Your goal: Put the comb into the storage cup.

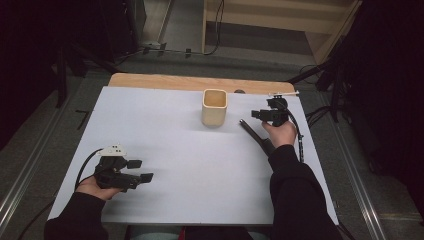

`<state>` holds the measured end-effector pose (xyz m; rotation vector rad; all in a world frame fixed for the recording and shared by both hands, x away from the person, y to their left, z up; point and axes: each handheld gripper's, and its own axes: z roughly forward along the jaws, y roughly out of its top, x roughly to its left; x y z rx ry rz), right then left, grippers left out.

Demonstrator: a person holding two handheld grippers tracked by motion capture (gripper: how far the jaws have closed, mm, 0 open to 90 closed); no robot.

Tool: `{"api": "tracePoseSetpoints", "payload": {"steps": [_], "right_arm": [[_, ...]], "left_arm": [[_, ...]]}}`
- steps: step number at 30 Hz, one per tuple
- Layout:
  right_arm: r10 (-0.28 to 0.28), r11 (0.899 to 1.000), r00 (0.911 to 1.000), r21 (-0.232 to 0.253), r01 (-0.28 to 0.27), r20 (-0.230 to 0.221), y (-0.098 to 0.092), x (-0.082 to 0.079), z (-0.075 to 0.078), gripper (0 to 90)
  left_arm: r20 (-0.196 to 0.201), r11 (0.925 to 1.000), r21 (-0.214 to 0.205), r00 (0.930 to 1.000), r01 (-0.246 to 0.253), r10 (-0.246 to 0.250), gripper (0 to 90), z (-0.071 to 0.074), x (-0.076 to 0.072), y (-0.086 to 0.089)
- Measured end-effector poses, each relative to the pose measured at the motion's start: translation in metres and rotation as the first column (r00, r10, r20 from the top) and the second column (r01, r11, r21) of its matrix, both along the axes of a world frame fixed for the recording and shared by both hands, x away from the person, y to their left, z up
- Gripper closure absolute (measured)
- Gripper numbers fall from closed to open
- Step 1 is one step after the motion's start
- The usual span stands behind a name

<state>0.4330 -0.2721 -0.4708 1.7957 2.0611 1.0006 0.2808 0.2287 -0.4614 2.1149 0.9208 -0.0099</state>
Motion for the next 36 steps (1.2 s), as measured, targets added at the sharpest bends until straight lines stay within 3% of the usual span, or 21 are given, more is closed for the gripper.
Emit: {"api": "tracePoseSetpoints", "payload": {"steps": [3, 4, 24, 36], "right_arm": [[-0.005, 1.0, 0.9997, 0.003, 0.005, -0.025, 0.003, 0.002, -0.004, 85.1], [-0.001, 1.0, 0.9997, 0.004, 0.001, -0.024, 0.004, 0.002, -0.006, 87.6], [0.036, 0.999, 0.9941, -0.023, -0.039, -0.103, 0.025, 0.009, -0.032, 87.7], [0.09, 0.996, 0.9909, -0.021, -0.092, -0.1, 0.038, 0.0, -0.034, 87.6]], "left_arm": [[0.001, 1.0, 0.0, 1.0, 0.002, -0.002, 26.4, 0.0, 0.0, -0.001], [0.002, 1.0, -0.002, 1.0, 0.002, -0.002, 26.5, 0.0, 0.0, -0.001], [0.003, 1.0, 0.004, 1.0, 0.005, -0.005, 26.4, 0.0, 0.0, -0.001], [0.003, 1.0, 0.002, 1.0, 0.005, -0.005, 26.5, 0.0, 0.0, -0.001]]}}
